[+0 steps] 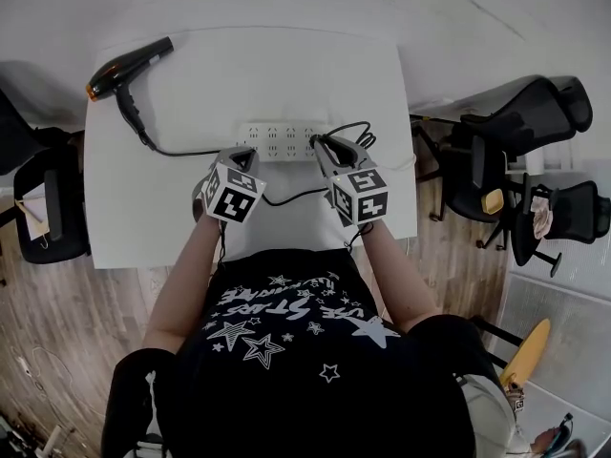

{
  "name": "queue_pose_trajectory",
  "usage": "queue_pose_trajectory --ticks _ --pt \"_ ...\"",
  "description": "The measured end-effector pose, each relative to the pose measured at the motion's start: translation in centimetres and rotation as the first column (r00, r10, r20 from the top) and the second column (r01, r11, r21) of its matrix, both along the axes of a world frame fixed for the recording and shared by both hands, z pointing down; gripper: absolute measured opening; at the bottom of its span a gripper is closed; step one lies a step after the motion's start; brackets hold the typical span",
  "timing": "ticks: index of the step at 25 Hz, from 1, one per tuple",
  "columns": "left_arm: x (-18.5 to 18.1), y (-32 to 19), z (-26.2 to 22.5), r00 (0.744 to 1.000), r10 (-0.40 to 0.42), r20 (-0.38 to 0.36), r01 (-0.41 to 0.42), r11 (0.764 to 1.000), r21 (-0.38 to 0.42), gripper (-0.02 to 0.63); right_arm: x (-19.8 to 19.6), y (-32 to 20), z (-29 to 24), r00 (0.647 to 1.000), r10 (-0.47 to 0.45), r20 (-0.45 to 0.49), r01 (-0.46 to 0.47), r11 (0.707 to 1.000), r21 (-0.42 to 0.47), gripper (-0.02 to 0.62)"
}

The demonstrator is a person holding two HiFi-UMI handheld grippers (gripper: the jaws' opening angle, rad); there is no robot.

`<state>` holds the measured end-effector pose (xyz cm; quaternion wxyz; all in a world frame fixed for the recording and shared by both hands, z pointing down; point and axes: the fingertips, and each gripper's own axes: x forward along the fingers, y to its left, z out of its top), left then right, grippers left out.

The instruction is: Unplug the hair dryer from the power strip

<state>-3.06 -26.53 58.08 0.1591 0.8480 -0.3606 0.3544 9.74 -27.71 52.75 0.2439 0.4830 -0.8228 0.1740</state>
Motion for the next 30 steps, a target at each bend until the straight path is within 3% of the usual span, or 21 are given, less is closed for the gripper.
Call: queue_pose_trajectory --ticks 7,20,30 --pt "-0.3 0.0 0.1 0.995 -0.024 -0.1 0.022 0.999 -0.024 0.008 -0.1 0.8 -1.7 0.999 0.035 0.029 -0.036 0.999 0.036 0.074" --pt "-0.1 0.2 -0.2 0.995 -0.001 -0.101 -0.001 1.0 -0.019 0.008 0.7 3.6 -3.7 0.991 0.112 0.069 -0.118 0.989 0.086 0.075" --pt "-0.5 0.9 -2.2 0.989 -0.055 -0.135 0.054 0.998 -0.01 0.008 0.5 2.9 -4.6 0.986 0.099 0.138 -0.113 0.989 0.095 0.075"
